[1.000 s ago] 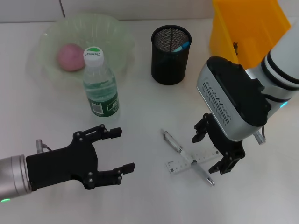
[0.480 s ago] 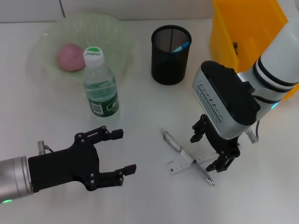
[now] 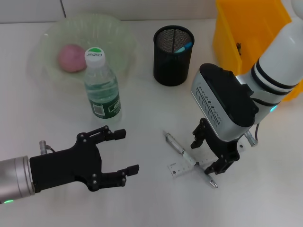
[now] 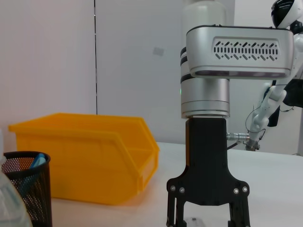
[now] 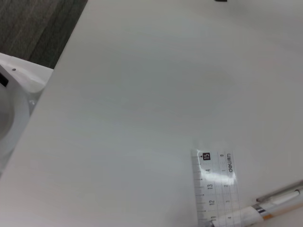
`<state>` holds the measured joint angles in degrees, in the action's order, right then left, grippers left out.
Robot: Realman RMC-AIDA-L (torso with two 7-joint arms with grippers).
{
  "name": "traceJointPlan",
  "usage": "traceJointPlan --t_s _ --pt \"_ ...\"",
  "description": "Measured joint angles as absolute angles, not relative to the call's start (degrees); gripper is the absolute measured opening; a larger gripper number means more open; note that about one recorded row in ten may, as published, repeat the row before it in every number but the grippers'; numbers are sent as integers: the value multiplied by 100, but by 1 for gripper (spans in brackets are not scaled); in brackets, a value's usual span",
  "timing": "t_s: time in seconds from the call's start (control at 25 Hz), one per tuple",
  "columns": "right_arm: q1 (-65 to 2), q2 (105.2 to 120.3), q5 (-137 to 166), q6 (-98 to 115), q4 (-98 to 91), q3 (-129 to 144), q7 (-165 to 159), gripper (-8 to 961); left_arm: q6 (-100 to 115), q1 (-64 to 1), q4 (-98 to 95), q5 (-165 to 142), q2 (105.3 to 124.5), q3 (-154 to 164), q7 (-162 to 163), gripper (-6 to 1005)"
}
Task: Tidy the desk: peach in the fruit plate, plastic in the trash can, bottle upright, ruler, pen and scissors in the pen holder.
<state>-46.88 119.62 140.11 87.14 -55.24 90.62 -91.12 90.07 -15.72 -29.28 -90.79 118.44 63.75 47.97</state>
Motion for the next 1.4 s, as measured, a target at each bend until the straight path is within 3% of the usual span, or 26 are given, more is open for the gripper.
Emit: traceJointPlan --t_s 0.12,0.32,0.76,0.96,1.4 --pt "-4779 11962 14010 8705 -5364 9065 -9132 713 9007 -1573 -2929 -9079 11847 6366 4790 846" --pt "-4920 11962 14009 8555 -5038 9066 -9131 478 8972 -1587 -2927 -9079 11848 6375 4786 846" --pt "-4965 11950 14038 8529 -5027 9020 -9133 380 8941 -1601 -2958 -9065 11847 6365 4799 846" --pt "-4945 11937 14053 8539 -5129 8978 -9191 381 8937 -1651 -2950 -9053 11847 6346 4797 846" --pt "-4334 11935 14165 7979 -7213 6691 -10533 383 8939 -1658 -2970 -9037 11847 6334 4794 846"
